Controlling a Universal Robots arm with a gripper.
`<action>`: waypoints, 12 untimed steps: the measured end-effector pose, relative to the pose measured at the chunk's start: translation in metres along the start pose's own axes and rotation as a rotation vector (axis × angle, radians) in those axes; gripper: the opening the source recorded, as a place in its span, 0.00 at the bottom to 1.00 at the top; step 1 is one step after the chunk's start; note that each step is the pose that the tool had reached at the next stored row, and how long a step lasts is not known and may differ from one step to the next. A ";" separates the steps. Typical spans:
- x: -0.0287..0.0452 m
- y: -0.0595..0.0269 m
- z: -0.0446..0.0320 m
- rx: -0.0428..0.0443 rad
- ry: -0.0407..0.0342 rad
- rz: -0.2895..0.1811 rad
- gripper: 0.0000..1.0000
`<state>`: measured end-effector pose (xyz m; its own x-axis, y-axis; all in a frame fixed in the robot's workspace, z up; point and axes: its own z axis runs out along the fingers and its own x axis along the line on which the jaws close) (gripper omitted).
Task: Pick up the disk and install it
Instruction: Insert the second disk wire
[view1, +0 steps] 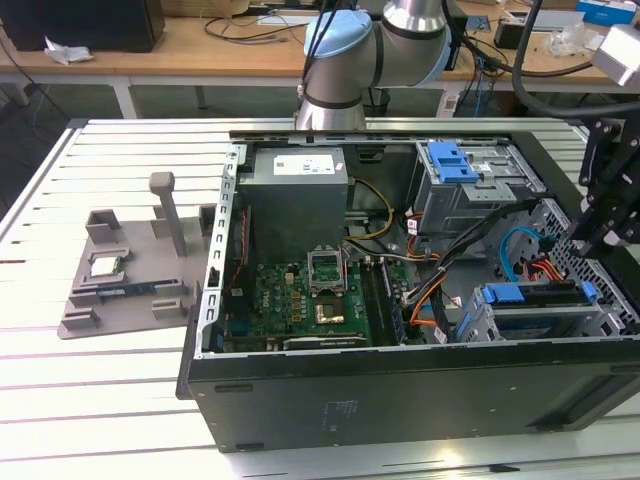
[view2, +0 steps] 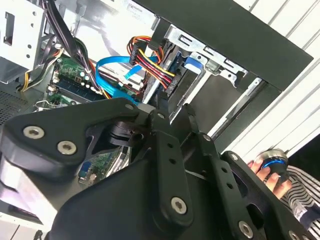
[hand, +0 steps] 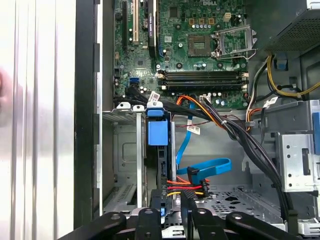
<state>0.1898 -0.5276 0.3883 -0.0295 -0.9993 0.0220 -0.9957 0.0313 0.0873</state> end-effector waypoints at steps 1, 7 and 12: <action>-0.0006 0.0004 0.0003 0.0000 -0.0002 0.000 0.30; -0.0093 0.0078 0.0086 -0.0002 -0.0244 -0.031 0.30; -0.0114 0.0117 0.0106 -0.0001 -0.0266 -0.051 0.30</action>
<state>0.1776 -0.5160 0.3784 0.0191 -0.9998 -0.0089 -0.9959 -0.0198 0.0877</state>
